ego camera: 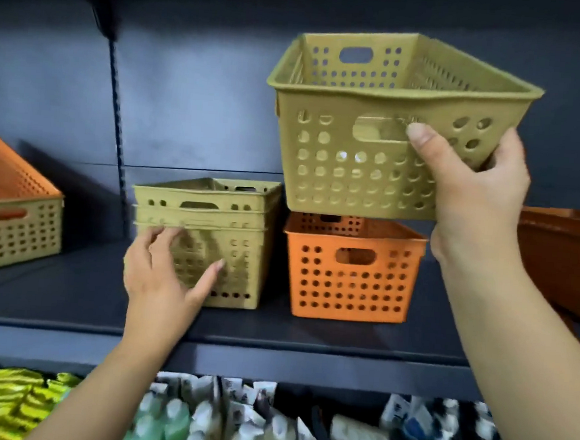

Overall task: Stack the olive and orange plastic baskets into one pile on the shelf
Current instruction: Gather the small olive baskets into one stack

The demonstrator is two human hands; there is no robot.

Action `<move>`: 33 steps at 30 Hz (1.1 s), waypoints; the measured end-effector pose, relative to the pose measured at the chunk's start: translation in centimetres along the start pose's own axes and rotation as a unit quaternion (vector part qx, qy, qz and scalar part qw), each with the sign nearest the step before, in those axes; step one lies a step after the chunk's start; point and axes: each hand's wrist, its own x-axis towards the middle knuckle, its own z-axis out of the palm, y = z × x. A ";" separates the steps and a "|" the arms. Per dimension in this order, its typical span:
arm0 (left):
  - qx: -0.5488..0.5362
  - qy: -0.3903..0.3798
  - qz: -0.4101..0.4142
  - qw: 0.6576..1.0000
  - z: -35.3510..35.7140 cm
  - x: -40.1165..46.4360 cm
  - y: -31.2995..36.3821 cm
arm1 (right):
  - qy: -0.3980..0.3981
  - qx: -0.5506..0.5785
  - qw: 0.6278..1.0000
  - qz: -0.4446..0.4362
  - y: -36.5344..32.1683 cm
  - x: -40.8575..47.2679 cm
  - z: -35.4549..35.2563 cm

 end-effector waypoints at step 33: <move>-0.241 -0.207 -0.078 0.945 -0.8 4.3 -8.5 | -0.074 -0.509 0.841 0.169 8.5 -1.1 17.1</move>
